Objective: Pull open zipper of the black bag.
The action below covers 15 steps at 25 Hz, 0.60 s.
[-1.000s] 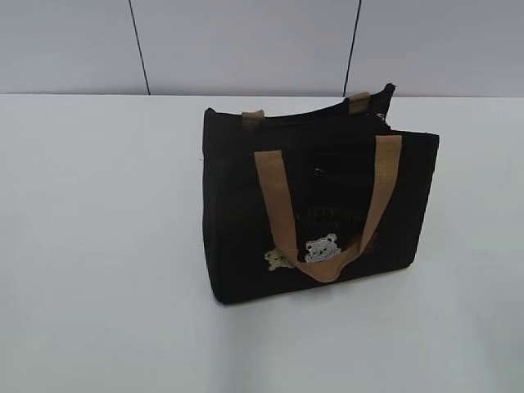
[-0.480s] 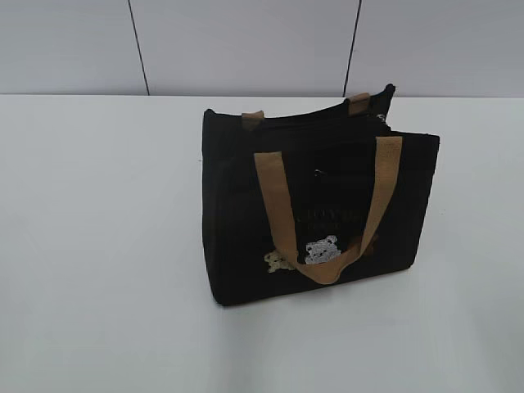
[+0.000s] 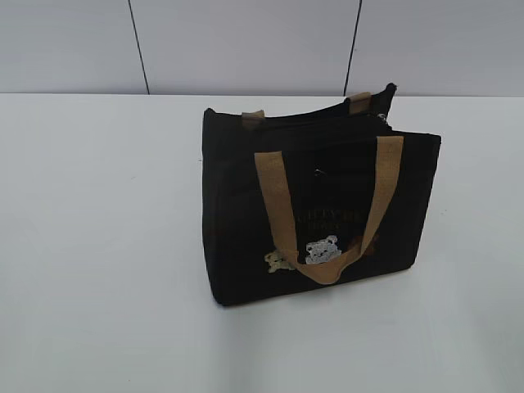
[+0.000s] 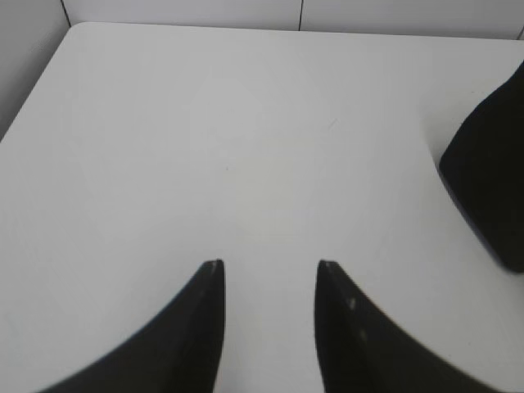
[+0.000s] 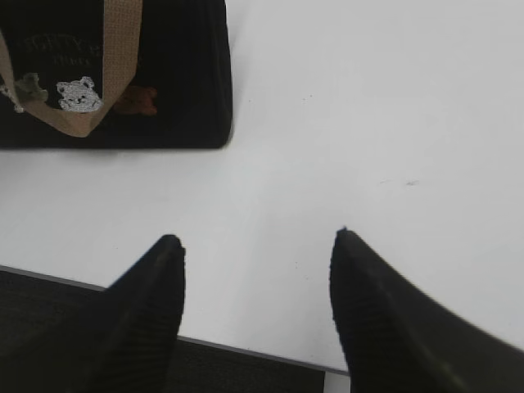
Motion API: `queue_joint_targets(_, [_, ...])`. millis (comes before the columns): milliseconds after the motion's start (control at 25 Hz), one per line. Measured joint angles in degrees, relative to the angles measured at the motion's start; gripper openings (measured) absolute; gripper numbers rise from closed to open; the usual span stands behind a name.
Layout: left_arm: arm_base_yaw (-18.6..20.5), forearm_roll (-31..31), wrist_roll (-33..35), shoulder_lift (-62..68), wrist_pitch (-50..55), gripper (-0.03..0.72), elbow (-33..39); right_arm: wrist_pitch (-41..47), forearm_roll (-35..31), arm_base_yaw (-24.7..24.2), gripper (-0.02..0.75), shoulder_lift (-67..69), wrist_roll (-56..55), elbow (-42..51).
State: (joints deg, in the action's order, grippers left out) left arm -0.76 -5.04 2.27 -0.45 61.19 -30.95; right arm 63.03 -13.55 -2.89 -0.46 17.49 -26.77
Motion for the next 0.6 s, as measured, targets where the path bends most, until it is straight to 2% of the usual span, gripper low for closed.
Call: queue_joint_targets(600, [1.2, 0.0, 0.0, -0.1, 0.0, 0.267, 0.0, 0.0, 0.0, 0.0, 0.430, 0.0, -0.2, 0.0])
